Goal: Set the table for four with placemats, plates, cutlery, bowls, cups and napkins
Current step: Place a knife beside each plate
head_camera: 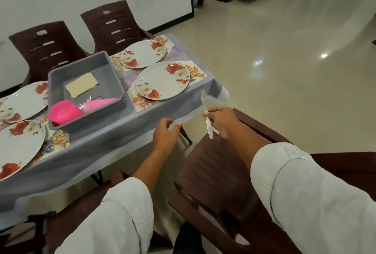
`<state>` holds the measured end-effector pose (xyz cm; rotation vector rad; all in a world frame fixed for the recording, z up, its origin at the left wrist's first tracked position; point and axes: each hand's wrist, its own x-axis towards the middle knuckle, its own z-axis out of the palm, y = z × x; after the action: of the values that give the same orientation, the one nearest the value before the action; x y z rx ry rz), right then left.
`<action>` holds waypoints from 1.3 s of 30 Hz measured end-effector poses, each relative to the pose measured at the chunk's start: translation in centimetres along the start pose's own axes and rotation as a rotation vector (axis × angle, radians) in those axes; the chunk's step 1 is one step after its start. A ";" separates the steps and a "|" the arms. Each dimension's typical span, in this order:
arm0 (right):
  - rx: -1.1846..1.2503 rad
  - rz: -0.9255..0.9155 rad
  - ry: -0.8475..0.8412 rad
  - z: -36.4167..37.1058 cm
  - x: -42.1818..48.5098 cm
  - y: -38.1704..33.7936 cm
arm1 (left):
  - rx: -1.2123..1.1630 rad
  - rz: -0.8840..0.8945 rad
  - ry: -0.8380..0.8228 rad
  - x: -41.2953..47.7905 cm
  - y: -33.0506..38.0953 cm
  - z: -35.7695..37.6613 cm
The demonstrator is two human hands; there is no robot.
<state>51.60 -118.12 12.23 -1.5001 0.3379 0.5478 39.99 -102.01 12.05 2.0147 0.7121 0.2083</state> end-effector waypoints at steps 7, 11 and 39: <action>-0.151 -0.002 0.161 4.3 11.4 -4.2 | 0.073 0.017 -0.013 13.0 -2.3 2.1; -0.188 -0.002 0.223 8.0 19.7 -6.3 | 0.117 0.039 0.033 19.8 -4.3 2.4; -0.866 -0.201 0.311 14.3 38.7 -8.0 | 0.187 0.132 0.112 32.4 -7.3 3.4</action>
<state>86.48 -98.64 -0.86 -2.4394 0.1826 0.2983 64.89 -83.59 -0.35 2.2455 0.6902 0.3455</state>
